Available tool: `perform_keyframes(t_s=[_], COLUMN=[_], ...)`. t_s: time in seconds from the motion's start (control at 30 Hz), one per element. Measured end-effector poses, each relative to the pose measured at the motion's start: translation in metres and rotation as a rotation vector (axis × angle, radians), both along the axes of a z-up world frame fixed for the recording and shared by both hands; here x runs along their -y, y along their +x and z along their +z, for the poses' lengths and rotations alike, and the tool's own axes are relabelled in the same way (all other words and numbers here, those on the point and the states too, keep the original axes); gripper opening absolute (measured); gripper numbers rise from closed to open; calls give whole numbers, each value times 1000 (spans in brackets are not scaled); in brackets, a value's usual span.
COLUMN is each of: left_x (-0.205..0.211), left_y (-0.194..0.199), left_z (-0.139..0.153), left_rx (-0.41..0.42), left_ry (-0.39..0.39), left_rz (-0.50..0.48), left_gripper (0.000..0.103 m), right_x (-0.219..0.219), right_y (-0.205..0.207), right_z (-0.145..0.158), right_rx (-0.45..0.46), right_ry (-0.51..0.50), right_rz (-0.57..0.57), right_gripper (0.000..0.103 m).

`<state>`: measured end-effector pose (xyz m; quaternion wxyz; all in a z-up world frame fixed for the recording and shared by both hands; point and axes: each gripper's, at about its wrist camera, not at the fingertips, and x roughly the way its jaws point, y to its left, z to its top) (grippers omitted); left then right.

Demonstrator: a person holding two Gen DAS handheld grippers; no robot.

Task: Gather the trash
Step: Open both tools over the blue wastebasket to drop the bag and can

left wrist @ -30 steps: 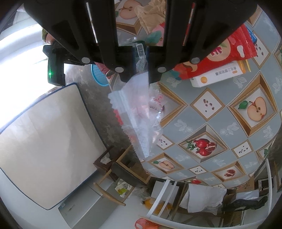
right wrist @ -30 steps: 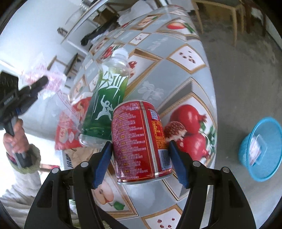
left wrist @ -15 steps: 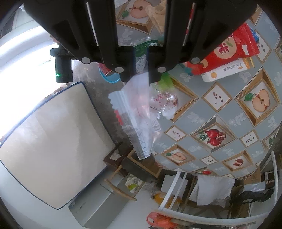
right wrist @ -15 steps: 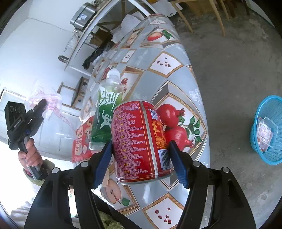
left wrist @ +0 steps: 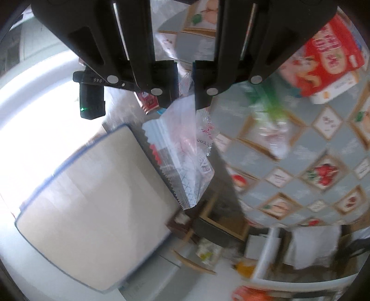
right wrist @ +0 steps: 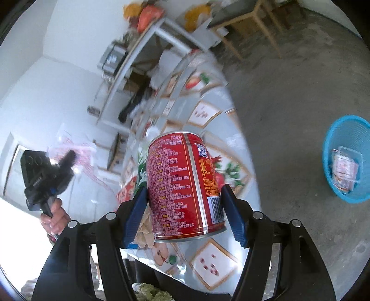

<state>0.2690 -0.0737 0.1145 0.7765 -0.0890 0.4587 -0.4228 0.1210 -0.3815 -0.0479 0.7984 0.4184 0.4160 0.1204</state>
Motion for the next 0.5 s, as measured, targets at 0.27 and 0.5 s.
perform_keyframes(t_s=[0.27, 0.5], left_x=[146, 265], left_y=[-35, -71], left_z=[-43, -114], left_rx=[-80, -162], left_ry=[106, 244], left_rz=[-262, -388], left_gripper=[6, 6], right_x=[82, 142], right_y=[-95, -132], right_z=[-25, -86], right_rx=[-46, -169], right_ry=[14, 91], right_rz=[-262, -416], right_gripper=[64, 64])
